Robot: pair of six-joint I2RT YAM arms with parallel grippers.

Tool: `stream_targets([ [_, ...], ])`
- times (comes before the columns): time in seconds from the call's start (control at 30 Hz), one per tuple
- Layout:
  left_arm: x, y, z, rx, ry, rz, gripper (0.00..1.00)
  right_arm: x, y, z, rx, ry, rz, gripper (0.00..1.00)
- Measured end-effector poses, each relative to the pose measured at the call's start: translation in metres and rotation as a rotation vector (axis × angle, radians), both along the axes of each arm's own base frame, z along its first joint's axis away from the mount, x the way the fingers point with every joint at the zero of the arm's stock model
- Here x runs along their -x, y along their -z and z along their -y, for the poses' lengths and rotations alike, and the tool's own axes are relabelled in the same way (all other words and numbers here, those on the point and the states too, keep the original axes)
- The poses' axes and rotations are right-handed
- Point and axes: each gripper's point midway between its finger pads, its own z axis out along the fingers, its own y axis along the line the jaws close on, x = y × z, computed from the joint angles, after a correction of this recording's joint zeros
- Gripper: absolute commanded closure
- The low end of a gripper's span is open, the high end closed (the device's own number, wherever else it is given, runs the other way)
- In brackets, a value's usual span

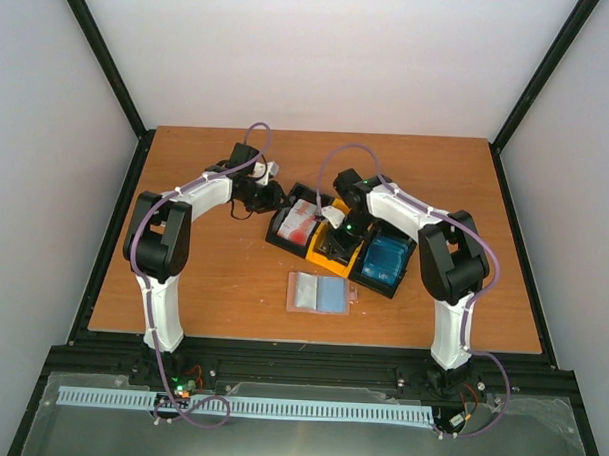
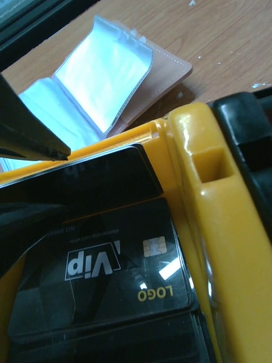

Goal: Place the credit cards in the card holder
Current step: Pick up the credit card from the storage box.

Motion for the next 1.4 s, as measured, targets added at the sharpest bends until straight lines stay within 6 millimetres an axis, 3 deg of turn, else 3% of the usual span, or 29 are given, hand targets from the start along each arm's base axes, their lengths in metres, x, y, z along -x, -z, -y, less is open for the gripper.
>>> stream_targets([
  [0.3, 0.000, 0.000, 0.000, 0.000, 0.000, 0.000, 0.67, -0.009, -0.002, 0.000, 0.012, 0.013, 0.033, 0.92],
  [0.47, -0.002, -0.002, 0.000, 0.001, -0.001, 0.005, 0.62, -0.016, -0.004, 0.005, 0.043, 0.026, 0.078, 0.97],
  [0.77, -0.005, -0.008, 0.001, 0.013, -0.021, 0.017, 0.44, -0.039, -0.043, 0.012, 0.012, 0.106, 0.198, 0.97],
  [0.87, -0.005, -0.021, 0.001, 0.028, -0.032, 0.038, 0.37, -0.049, -0.058, 0.020, -0.011, 0.168, 0.228, 0.97],
  [1.03, 0.004, -0.061, 0.001, 0.089, -0.047, 0.115, 0.27, -0.064, -0.083, 0.032, -0.070, 0.299, 0.255, 0.97],
  [1.17, 0.016, -0.092, 0.012, 0.178, -0.013, 0.184, 0.15, -0.070, -0.101, 0.040, -0.152, 0.440, 0.235, 0.97],
  [1.27, 0.031, -0.103, 0.026, 0.245, 0.031, 0.193, 0.12, -0.070, -0.108, 0.043, -0.215, 0.553, 0.201, 0.96],
  [1.4, 0.052, -0.103, 0.047, 0.328, 0.082, 0.156, 0.12, -0.063, -0.118, 0.047, -0.317, 0.701, 0.138, 0.95],
])
